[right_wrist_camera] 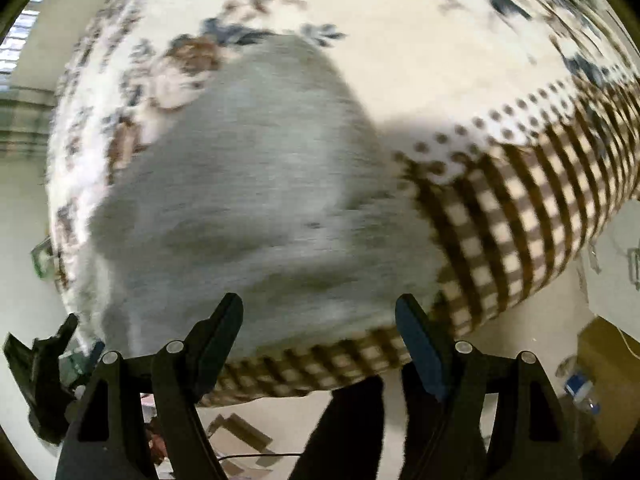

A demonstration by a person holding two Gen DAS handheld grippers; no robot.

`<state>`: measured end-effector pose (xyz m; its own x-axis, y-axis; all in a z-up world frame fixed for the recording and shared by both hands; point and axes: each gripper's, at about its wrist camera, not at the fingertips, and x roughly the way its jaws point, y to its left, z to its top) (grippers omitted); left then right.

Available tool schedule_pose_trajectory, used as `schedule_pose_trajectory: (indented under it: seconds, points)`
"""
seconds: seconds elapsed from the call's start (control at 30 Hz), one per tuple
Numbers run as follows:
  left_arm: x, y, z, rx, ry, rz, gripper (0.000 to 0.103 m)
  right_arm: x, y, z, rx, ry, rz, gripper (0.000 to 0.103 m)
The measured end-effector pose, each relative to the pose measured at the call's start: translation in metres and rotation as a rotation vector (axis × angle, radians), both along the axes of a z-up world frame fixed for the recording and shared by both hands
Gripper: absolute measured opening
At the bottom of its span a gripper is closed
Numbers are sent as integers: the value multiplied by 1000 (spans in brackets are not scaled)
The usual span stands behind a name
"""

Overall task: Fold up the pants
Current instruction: 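Grasp the folded pants edge with the left gripper and lift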

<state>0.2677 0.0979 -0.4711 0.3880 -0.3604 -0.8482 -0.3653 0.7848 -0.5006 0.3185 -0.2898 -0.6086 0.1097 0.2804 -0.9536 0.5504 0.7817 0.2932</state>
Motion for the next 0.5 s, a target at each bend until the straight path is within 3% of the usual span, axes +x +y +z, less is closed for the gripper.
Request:
schedule_pose_trajectory:
  seconds: [0.1,0.27,0.43,0.5]
  points:
    - [-14,58,-3,16,-25,180,94,12,18,9,12,-20,21,81]
    - [-16,144,-51,-47,17,428,94,37,50,-1,14,8,65,81]
    - [-5,174,-94,-155,53,465,94,55,78,-17,0,55,92,81]
    - [0,175,-96,-140,51,448,94,57,85,-25,6,88,85,81]
